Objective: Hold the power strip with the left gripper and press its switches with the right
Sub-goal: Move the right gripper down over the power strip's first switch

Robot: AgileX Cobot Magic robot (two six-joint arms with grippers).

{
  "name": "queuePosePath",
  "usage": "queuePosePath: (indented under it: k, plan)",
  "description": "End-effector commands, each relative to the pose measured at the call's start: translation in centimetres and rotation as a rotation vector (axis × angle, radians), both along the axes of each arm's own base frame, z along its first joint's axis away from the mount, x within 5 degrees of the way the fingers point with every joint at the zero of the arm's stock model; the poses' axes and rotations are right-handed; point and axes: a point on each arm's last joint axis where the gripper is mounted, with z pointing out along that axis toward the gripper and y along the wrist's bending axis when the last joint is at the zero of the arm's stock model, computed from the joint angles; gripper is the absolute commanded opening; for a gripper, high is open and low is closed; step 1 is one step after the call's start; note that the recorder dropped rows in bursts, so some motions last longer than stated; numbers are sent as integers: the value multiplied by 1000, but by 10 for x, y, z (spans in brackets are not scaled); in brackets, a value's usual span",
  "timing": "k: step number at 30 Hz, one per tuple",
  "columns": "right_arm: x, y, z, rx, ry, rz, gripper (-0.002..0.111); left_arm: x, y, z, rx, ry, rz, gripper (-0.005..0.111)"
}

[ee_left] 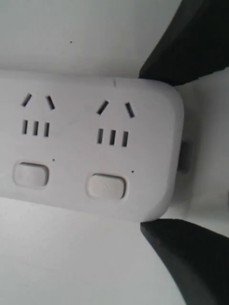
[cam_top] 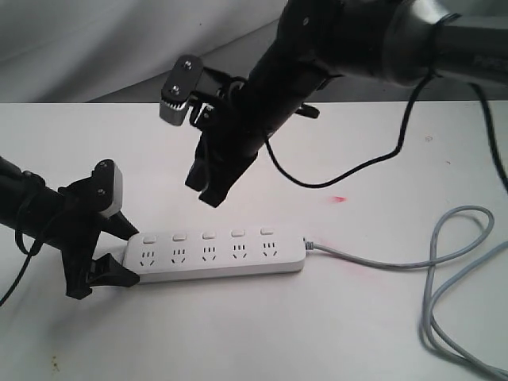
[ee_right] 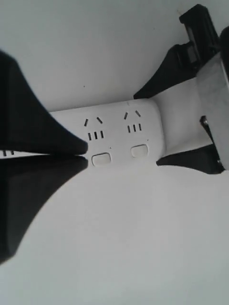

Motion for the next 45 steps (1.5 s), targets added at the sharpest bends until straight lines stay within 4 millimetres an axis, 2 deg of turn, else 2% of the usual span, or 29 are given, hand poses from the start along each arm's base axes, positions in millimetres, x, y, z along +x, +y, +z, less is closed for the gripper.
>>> queuePosePath:
  k: [1, 5, 9, 11, 19, 26, 38, 45]
  plan:
    - [-1, 15, -24, -18, 17, 37, 0, 0, -1, 1, -13, 8, -7, 61]
    - [-5, 24, -26, -5, 0, 39, 0, 0, -1, 1, -12, 6, -10, 61]
    - [-7, 31, -25, 9, -25, 39, 27, 0, -1, 1, -12, 6, -10, 61]
    - [-8, 36, -24, 30, -48, 27, 32, 0, -1, 1, -12, 6, -10, 61]
    - [-2, 43, -26, 105, -52, -46, 32, 0, -1, 1, -12, 7, -8, 61]
    - [6, 50, -52, 121, -38, -77, 32, 0, -1, 1, -12, 6, -10, 61]
    - [5, 68, -79, 155, -71, -53, 32, 0, -1, 1, -13, 8, -7, 61]
    - [7, 69, -91, 141, -76, -67, 32, 0, -1, 1, -13, 8, -7, 61]
